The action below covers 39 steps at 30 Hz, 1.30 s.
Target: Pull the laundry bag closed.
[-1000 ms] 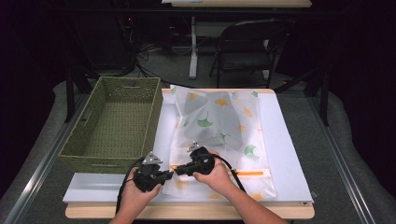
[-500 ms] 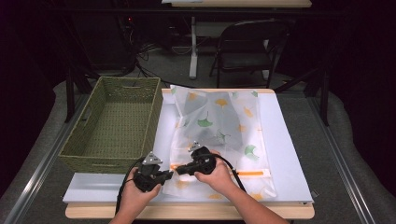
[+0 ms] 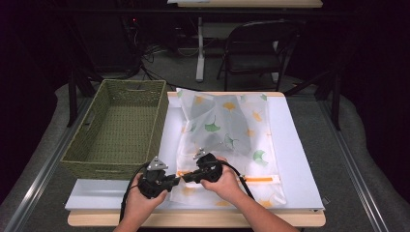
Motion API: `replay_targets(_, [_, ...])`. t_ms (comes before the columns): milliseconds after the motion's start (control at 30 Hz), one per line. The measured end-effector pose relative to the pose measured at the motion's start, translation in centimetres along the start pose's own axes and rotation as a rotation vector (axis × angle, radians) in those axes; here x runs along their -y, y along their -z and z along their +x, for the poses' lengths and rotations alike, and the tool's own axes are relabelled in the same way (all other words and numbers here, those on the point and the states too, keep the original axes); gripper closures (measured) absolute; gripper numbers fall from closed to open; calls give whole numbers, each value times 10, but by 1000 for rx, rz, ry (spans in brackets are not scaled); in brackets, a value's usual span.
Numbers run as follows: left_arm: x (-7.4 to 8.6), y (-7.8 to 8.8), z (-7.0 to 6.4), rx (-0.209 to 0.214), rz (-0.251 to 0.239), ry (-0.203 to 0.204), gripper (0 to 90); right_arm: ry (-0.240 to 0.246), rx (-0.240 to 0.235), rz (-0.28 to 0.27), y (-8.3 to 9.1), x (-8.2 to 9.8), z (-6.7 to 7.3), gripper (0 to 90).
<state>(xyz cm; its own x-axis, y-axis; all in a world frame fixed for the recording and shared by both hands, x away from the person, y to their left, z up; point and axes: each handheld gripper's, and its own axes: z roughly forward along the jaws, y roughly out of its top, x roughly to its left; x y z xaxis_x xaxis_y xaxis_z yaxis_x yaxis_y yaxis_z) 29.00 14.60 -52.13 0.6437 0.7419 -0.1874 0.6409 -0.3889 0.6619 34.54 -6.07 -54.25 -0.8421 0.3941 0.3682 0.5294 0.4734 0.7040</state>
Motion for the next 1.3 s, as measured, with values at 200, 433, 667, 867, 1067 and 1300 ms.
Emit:
replay_targets(200, [-1,3,0,-7,-4,-10,868,-12,-6,-2,1,1,-1,900])
replay_targets(433, [-2,5,-1,-18,-11,-17,877,-29,-11,1,2,1,-3,900])
replay_targets(667, [0,7,3,-12,-8,18,877,-49,21,24,4,6,-8,900])
replay_targets(867, [1,9,6,-26,-10,9,876,-45,65,49,11,13,-11,900])
replay_targets(1067, [2,10,7,-22,-11,25,872,-2,123,60,20,16,-5,900])
replay_targets(1300, [2,2,6,39,0,49,766,-15,122,59,23,21,-9,900])
